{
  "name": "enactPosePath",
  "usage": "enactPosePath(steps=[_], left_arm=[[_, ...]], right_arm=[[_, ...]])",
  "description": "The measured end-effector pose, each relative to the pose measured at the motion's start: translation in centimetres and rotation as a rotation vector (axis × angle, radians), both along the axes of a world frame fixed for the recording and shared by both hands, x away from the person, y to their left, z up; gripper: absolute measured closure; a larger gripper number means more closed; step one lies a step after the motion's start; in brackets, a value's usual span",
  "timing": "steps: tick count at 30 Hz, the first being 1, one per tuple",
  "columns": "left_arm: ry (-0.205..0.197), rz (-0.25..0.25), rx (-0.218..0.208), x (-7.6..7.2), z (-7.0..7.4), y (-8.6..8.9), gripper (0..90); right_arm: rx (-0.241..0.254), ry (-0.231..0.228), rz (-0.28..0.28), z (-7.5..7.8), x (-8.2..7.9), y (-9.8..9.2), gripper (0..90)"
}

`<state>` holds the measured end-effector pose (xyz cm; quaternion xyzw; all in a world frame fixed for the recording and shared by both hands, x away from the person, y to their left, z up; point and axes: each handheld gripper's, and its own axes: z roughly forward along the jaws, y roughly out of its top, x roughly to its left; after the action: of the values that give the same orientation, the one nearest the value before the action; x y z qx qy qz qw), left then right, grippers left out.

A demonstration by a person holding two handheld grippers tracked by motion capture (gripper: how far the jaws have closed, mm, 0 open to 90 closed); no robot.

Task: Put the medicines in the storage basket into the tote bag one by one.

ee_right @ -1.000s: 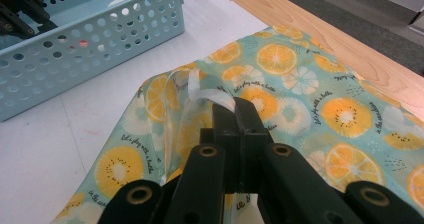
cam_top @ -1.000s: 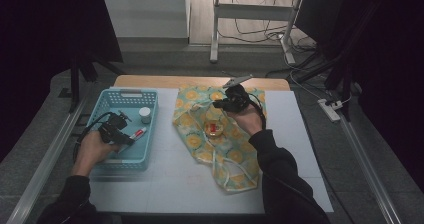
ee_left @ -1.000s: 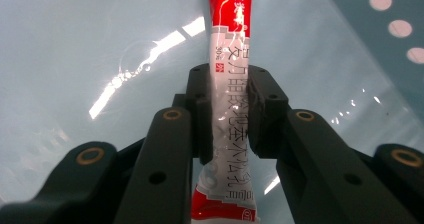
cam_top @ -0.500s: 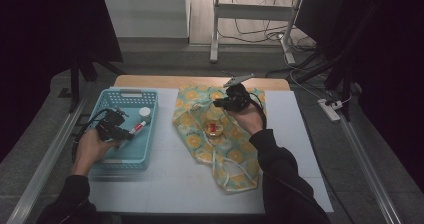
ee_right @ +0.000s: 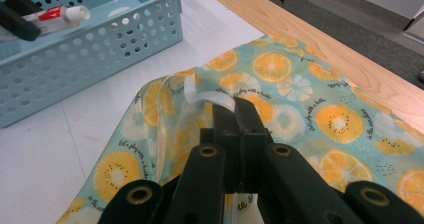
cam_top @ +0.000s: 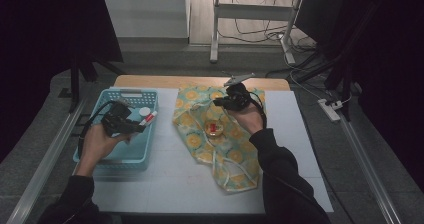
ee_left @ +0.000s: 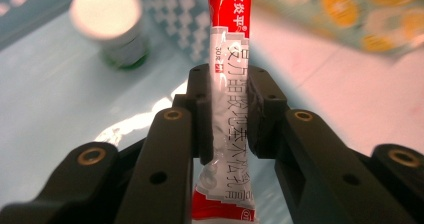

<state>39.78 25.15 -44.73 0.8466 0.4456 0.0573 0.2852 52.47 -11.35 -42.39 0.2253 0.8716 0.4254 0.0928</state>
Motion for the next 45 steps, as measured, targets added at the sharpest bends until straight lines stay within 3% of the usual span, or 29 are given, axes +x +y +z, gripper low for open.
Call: enactPosePath(steps=[8,15,23,32,37,45], left_arm=[[-0.015,-0.075,-0.039,0.1,1.4,-4.0,74.9],[-0.027,-0.153,-0.055,0.7,1.6,-7.9,74.8],[-0.013,-0.201,-0.064,2.0,1.0,-11.8,74.8],[0.003,-0.244,-0.025,3.6,-0.2,-15.7,74.8],[0.019,-0.246,-0.024,4.7,-1.3,-17.2,74.8],[-0.003,-0.249,-0.007,6.1,-2.1,-19.0,74.8]], right_arm=[[0.003,-0.006,0.0,0.3,-0.1,-0.1,89.9],[0.006,-0.01,0.0,0.4,-0.1,-0.2,89.9],[0.011,-0.015,-0.001,0.7,-0.1,-0.2,89.8],[0.011,-0.017,0.001,0.8,-0.1,0.0,89.8],[0.01,-0.018,-0.001,0.8,0.0,0.0,89.9],[0.009,-0.011,-0.013,0.6,0.2,0.0,89.9]])
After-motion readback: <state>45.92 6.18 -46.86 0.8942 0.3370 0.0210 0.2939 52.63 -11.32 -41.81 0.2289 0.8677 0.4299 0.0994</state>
